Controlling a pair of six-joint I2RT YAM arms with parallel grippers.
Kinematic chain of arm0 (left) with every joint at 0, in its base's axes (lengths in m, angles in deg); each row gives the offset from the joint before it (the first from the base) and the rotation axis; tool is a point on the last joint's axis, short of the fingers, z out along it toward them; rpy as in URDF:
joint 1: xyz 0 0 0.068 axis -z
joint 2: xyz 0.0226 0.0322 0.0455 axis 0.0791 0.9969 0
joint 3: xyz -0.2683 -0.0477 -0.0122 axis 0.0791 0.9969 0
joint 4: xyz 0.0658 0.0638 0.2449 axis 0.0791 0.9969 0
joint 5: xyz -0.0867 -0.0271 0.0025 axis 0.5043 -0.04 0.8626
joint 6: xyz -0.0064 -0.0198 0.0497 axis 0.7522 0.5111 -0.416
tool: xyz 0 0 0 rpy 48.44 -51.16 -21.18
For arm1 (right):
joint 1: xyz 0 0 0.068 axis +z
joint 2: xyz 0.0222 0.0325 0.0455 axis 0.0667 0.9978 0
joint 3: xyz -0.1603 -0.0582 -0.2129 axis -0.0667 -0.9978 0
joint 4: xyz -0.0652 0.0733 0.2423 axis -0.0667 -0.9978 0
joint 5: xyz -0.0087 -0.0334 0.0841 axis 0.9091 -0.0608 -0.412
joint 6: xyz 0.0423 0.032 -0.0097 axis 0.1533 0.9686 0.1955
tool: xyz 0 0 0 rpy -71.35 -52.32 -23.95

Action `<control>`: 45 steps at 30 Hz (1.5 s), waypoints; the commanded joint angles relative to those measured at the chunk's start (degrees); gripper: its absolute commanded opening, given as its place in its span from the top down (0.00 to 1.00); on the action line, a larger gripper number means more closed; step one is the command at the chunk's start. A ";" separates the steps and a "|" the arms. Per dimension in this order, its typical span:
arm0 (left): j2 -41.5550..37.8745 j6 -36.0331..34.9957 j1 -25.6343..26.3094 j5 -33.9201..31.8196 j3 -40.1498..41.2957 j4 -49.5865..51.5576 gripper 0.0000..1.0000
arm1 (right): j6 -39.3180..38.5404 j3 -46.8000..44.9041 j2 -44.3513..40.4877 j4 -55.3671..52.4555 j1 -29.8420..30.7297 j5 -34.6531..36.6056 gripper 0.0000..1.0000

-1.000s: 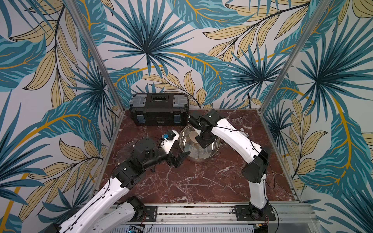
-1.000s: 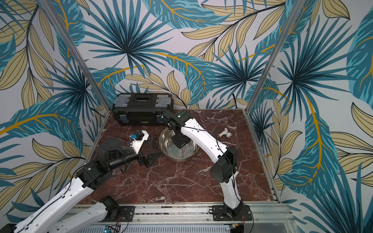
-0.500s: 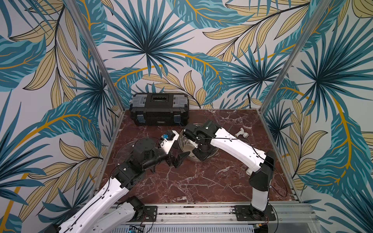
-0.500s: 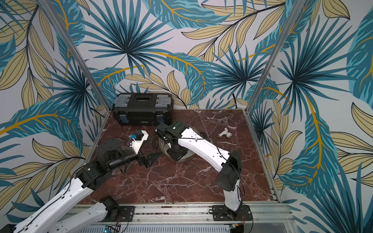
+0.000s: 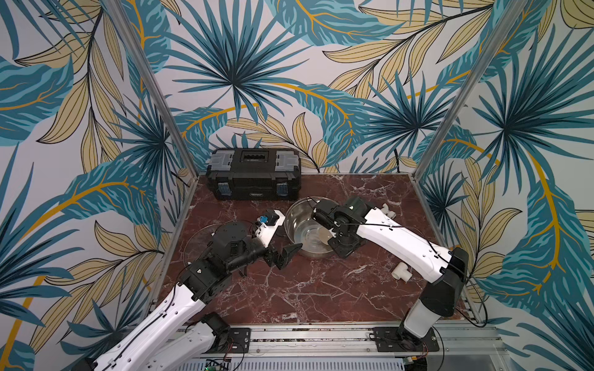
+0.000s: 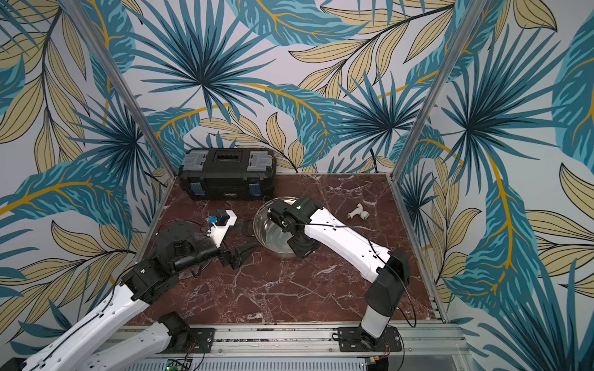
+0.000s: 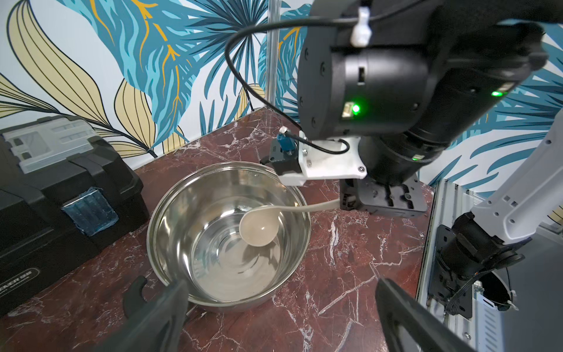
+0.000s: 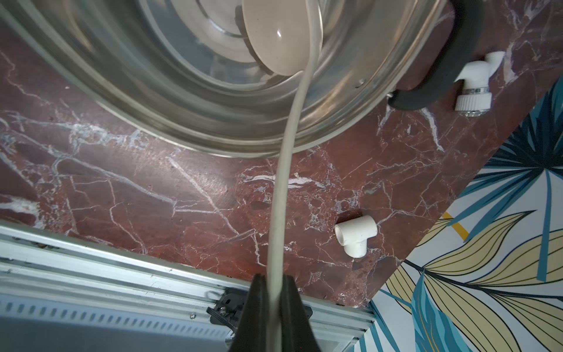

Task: Stir the soup with a spoon
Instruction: Stir the soup in the pan with a stick.

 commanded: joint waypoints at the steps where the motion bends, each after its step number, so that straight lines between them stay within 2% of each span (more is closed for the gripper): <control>1: -0.77 0.28 0.21 0.45 1.46 -1.22 0.00 | -1.34 3.01 3.06 1.68 -1.97 3.16 1.00; 5: -0.96 0.47 0.21 0.28 1.65 -0.95 0.00 | -2.81 9.71 8.15 1.71 -2.34 2.84 1.00; 11: -1.19 0.62 0.21 0.00 1.77 -0.63 0.00 | -3.40 20.04 15.29 1.21 -1.39 -2.63 1.00; 16: -1.35 0.37 0.21 -0.15 1.62 -0.17 0.00 | -3.82 22.86 17.76 1.20 2.34 -4.60 1.00; 21: -1.53 0.45 0.24 -0.17 1.79 -0.09 0.00 | -2.74 19.95 15.68 1.25 4.24 -5.10 1.00; 28: -1.67 0.18 0.24 0.05 1.59 0.00 0.00 | 0.42 9.31 7.55 2.31 4.85 -6.17 1.00; 36: -1.80 -0.17 0.29 0.36 1.19 0.42 0.00 | 2.48 -3.71 -1.98 2.72 3.04 -1.05 1.00; 40: -1.57 0.09 0.29 0.63 1.10 0.42 0.00 | 1.37 -4.88 -3.11 3.74 -0.07 0.02 1.00; 45: -1.55 0.00 0.28 0.68 0.77 0.71 0.00 | -1.62 0.11 1.26 3.51 -5.12 1.34 1.00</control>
